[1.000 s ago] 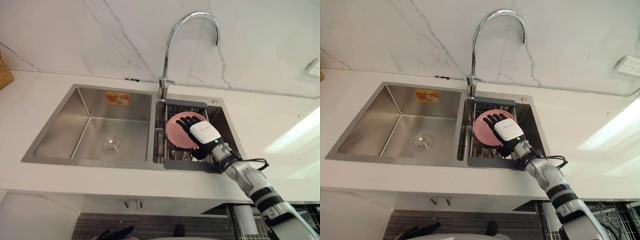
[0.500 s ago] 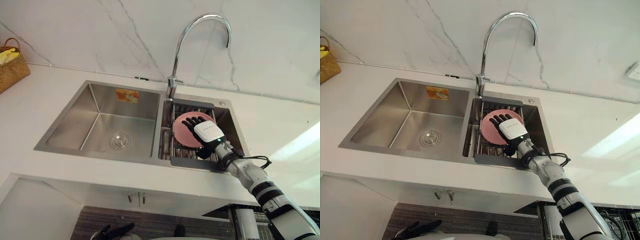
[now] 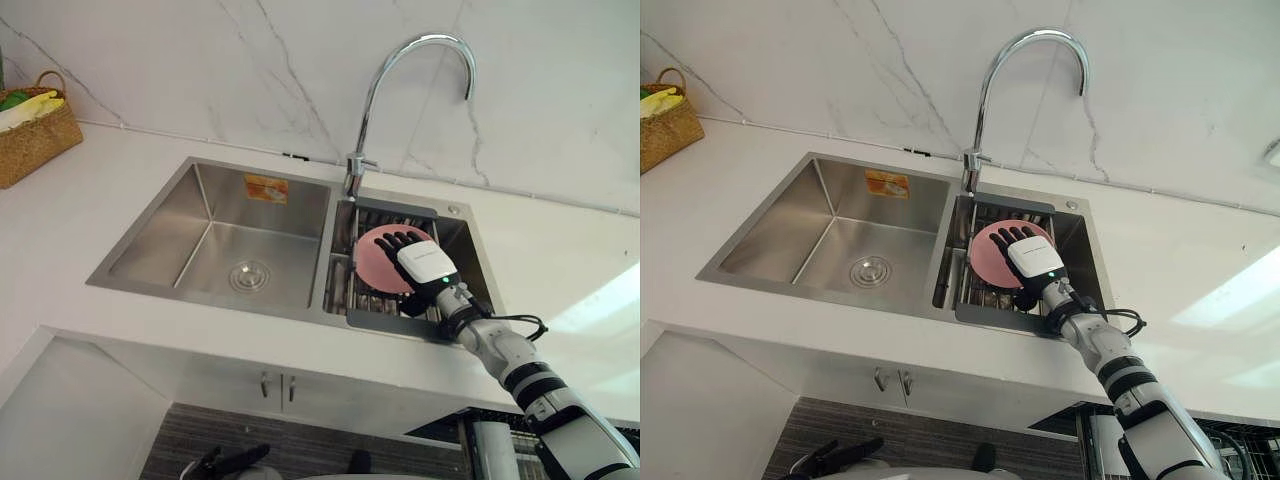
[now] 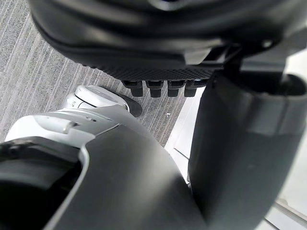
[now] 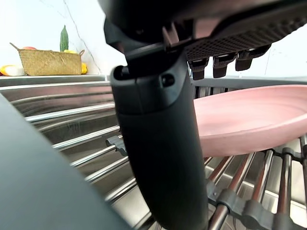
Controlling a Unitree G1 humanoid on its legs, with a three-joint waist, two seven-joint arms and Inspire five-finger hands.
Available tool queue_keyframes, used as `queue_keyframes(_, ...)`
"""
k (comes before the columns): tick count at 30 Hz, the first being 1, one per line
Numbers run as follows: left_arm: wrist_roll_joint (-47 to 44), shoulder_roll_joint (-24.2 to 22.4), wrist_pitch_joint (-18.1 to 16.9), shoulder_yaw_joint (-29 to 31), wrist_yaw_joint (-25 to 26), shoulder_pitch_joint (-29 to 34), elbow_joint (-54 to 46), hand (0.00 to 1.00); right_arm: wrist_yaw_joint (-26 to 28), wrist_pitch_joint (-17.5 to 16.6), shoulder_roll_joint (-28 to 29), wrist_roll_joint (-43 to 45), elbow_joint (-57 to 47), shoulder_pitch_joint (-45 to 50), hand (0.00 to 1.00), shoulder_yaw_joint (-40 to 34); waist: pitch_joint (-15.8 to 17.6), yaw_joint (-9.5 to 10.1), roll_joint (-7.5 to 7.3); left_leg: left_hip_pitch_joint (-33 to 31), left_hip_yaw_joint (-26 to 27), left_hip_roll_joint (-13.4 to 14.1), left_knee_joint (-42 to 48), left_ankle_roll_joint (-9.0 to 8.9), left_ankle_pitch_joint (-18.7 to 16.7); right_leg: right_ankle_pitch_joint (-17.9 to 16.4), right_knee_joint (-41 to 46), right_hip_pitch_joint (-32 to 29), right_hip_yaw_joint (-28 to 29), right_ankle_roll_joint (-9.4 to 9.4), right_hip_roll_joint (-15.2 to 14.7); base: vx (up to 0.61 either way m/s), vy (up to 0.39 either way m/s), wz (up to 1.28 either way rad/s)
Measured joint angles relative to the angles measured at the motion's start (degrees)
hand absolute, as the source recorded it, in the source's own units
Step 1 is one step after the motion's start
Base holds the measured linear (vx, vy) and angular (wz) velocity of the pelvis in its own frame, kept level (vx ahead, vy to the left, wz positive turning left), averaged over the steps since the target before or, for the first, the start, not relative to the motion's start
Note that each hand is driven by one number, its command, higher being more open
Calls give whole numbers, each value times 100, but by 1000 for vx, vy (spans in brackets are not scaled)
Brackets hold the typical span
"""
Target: Walk over to the sink, pick up the cup, carry it to the dishwasher, place the cup inside the dishwasher, then close the dishwasher door
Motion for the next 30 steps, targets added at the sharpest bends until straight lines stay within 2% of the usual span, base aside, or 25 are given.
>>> queue_keyframes(5, 2, 0, -43, 5, -6, 0, 9, 100, -87, -2, -1, 38, -30, 1, 100, -19, 1, -14, 2, -48, 13, -1, 1, -1, 8, 0, 1, -55, 3, 0, 4, -3, 0, -1)
queue_keyframes(6, 2, -1, -57, 5, -6, 1, 17, 100, -104, -3, -1, 41, -30, 3, 0, -19, 1, -17, 3, -49, 13, -1, 1, -1, 8, 0, 1, -55, 3, 0, 5, 0, 0, 0)
queue_keyframes(14, 1, -7, -98, 14, -5, 1, 36, 100, -294, -59, -2, 48, -29, 45, 0, -104, 10, -39, 16, -74, 16, -1, -1, -1, 9, 0, 0, -75, 1, -1, 10, 0, 0, 0)
queue_keyframes(25, 7, -32, -142, 31, 1, 2, 53, 100, -883, -286, -43, 12, -81, 161, 0, -236, 31, -88, 53, -100, 69, 4, -21, 0, 9, 0, -1, -133, 13, -2, 12, -3, 0, -2)
queue_keyframes(28, 9, -61, -142, 31, 8, 3, 59, 100, -1131, -292, -48, 9, -209, 206, 0, -270, 55, -131, 112, -97, 110, 10, -21, 0, 10, 3, -2, -147, 25, -5, 12, -6, 3, -5)
queue_keyframes(30, 12, -150, -149, 24, 9, -10, 49, 100, -1706, -114, -37, -120, -221, 202, 0, -564, 105, -107, 230, -95, 147, 11, -26, 7, 27, 16, -1, -152, 31, -18, 4, 0, 0, 0)
